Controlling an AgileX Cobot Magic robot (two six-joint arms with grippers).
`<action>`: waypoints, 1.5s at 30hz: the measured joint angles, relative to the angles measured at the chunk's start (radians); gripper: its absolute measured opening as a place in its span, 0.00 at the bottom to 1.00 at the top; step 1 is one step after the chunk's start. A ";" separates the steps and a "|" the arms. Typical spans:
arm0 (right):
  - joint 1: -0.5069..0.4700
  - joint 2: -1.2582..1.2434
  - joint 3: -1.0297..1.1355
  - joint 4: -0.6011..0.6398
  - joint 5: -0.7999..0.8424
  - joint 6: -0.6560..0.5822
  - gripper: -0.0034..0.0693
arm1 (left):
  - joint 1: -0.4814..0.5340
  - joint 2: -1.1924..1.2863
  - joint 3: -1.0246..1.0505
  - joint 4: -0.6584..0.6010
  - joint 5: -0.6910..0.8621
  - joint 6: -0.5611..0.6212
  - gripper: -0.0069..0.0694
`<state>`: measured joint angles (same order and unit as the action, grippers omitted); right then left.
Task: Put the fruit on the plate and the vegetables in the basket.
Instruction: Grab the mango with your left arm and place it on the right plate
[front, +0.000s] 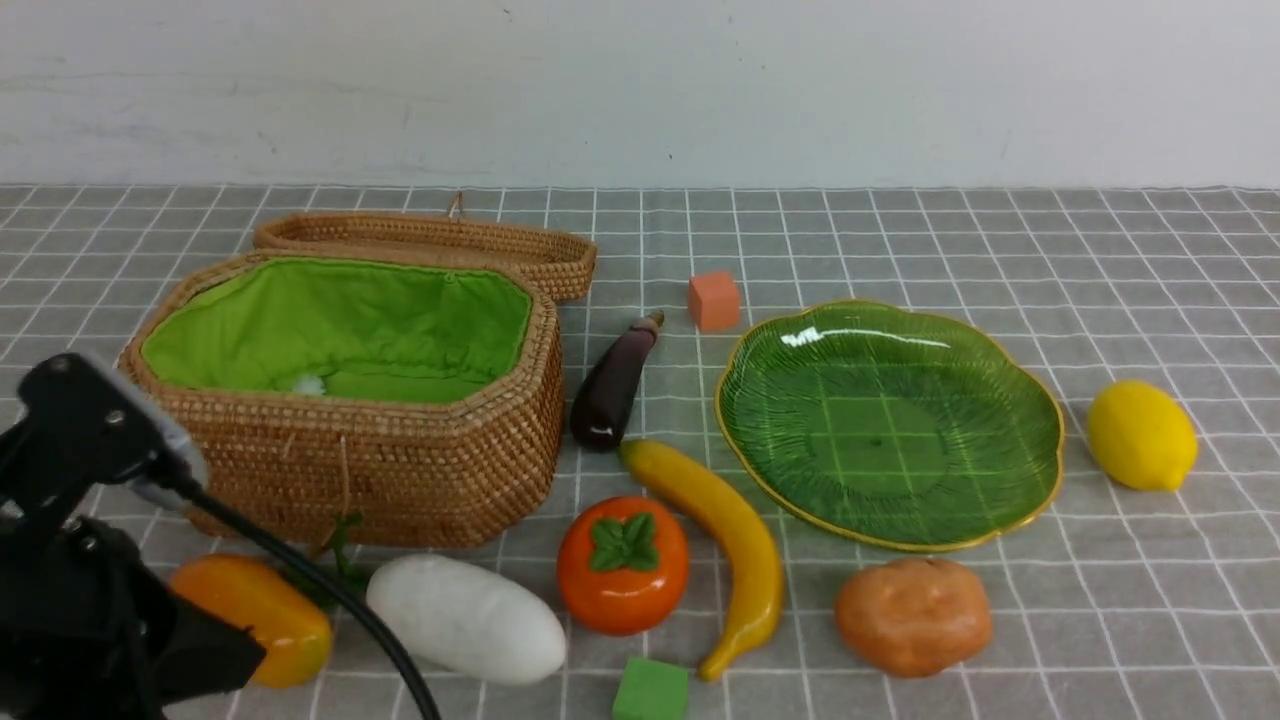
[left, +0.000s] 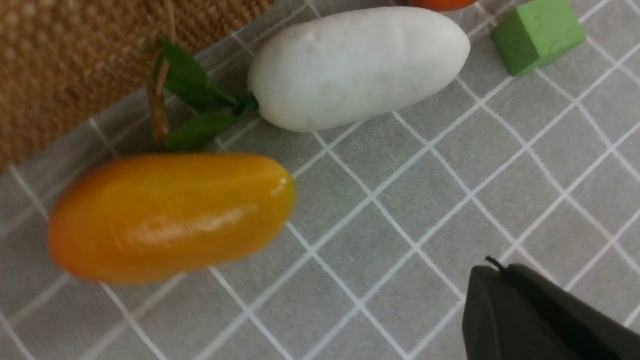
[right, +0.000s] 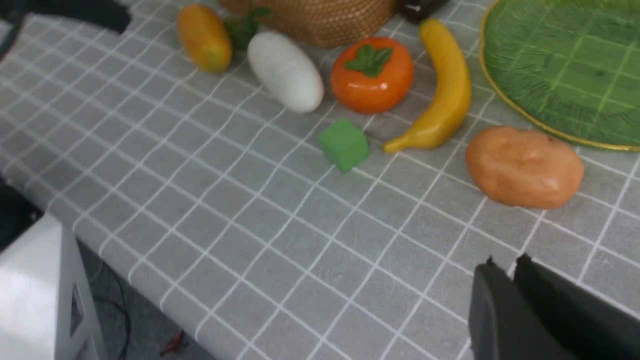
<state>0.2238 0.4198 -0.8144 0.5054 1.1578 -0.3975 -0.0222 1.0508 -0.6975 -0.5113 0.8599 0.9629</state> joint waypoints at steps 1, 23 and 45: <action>0.002 0.005 -0.021 -0.001 0.017 -0.021 0.13 | 0.000 0.041 -0.008 0.013 -0.022 0.083 0.08; 0.004 0.009 -0.008 0.010 0.033 -0.068 0.15 | -0.132 0.382 -0.050 0.569 -0.318 0.402 0.92; 0.005 0.009 -0.008 0.007 0.010 -0.072 0.15 | -0.133 0.519 -0.050 0.588 -0.310 0.348 0.79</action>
<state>0.2286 0.4285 -0.8220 0.5126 1.1674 -0.4692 -0.1554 1.5699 -0.7472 0.0764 0.5500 1.3106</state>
